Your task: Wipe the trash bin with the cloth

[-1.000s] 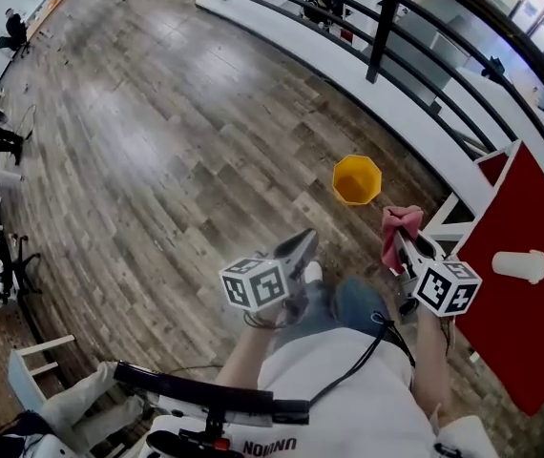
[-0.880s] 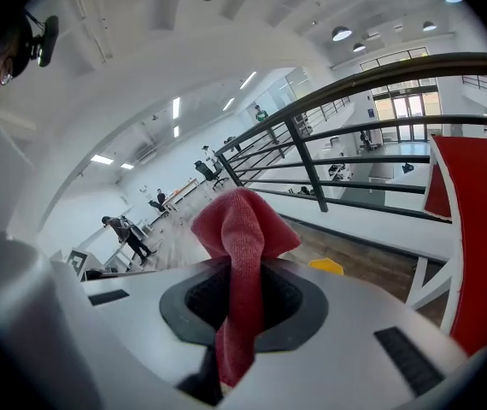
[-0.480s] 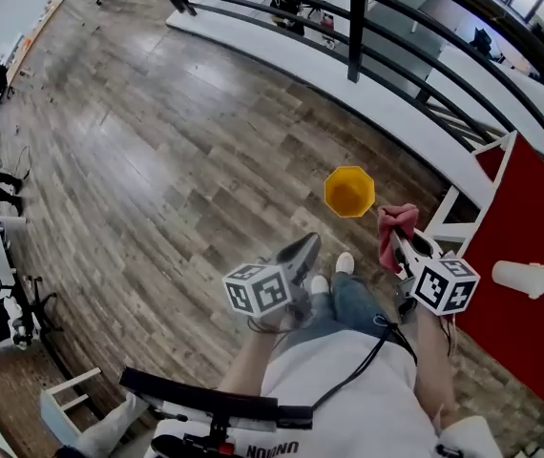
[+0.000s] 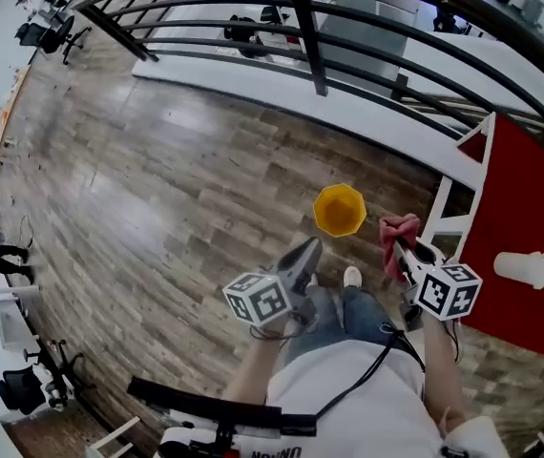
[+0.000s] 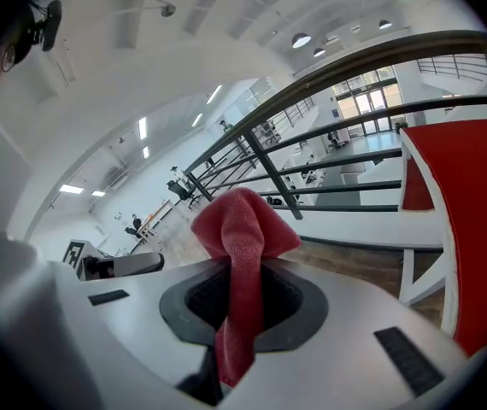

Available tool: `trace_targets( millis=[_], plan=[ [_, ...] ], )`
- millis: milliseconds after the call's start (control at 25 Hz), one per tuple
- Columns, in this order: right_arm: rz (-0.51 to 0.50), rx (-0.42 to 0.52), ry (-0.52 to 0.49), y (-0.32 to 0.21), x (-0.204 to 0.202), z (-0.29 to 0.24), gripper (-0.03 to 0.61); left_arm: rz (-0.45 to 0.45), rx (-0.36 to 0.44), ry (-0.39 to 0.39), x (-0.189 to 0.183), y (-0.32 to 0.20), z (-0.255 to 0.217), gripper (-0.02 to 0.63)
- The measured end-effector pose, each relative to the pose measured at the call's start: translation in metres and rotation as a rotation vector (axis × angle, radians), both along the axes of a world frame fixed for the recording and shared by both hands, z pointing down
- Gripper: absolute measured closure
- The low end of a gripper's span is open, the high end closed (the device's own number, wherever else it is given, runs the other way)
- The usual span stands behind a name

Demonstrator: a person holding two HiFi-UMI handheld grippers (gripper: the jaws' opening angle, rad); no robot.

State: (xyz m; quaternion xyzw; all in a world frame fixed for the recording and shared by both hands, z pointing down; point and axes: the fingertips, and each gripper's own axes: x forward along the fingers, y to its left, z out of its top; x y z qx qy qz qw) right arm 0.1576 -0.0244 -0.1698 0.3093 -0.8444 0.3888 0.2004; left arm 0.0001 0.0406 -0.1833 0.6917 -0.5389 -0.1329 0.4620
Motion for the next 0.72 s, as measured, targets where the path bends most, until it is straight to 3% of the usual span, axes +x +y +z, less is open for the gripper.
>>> trace_targets(
  millis=[240, 560, 720],
  plan=[
    [0.087, -0.022, 0.028, 0.003, -0.013, 0.011, 0.535, 0.125, 0.003, 0.004, -0.016, -0.021, 0.007, 0.611],
    [0.282, -0.006, 0.067, 0.008, -0.061, 0.015, 0.534, 0.413, -0.028, -0.026, -0.072, -0.037, 0.017, 0.611],
    [0.399, -0.017, 0.071, 0.027, -0.08, 0.02, 0.534, 0.511, -0.034, -0.049, -0.092, -0.038, 0.025, 0.611]
  ],
)
